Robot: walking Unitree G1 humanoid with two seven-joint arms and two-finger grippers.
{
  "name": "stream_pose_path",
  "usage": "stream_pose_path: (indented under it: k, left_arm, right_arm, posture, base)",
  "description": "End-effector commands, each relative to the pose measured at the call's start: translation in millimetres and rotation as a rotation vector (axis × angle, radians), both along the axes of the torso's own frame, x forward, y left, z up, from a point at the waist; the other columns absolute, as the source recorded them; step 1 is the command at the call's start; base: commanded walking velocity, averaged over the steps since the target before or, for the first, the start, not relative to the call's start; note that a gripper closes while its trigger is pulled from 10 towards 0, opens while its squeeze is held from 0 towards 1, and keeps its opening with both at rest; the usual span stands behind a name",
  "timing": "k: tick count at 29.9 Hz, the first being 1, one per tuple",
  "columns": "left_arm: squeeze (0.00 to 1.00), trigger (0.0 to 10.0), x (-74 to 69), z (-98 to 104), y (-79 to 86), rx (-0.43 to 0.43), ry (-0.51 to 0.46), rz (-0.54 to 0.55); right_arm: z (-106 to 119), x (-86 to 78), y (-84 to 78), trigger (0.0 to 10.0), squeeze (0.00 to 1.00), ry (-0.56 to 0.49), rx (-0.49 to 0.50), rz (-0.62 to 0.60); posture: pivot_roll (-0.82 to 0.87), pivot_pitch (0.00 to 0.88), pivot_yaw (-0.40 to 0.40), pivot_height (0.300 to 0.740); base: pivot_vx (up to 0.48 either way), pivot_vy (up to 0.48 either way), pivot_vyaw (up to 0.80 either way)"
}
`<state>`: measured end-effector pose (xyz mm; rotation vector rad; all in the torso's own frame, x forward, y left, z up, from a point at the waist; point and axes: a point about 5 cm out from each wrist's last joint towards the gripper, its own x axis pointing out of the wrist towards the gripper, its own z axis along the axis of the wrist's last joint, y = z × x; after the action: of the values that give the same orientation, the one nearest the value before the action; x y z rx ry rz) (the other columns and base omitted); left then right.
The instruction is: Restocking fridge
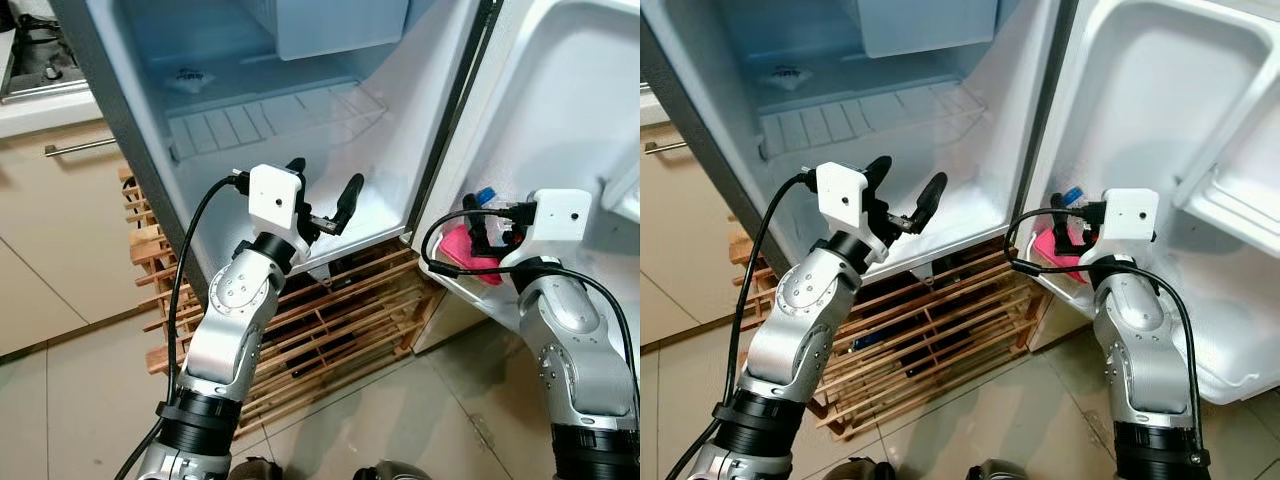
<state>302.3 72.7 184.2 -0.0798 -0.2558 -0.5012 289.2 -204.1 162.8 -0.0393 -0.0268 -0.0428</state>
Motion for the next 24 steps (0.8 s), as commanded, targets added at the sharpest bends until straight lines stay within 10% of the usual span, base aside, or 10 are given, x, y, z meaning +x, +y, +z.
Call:
stream_pose_path:
  k: [1,10,24]
  left_arm:
    - [0.00,10.0,-2.6,2.5,0.6,-0.010,-0.019,-0.004]
    - [0.00,10.0,-3.2,1.9,0.4,-0.011,-0.020,-0.007]
    - [0.00,10.0,-2.0,3.2,-3.1,-0.014,-0.030,-0.028]
  right_arm:
    - [-6.2,-2.8,-6.7,10.0,0.00,0.009,-0.006,-0.042]
    - [-4.4,-7.7,-17.2,10.0,0.00,-0.023,-0.034,-0.115]
    - [-0.4,-20.2,-26.1,10.0,0.00,-0.066,-0.027,-0.204]
  posture:
    - [-0.16,0.048,-0.019,0.728]
    - [-0.16,0.037,-0.020,0.728]
    - [-0.18,0.017,-0.016,0.728]
  base:
    - [0.000,0.000,0.00]
    - [0.000,0.000,0.00]
    - [0.000,0.000,-0.74]
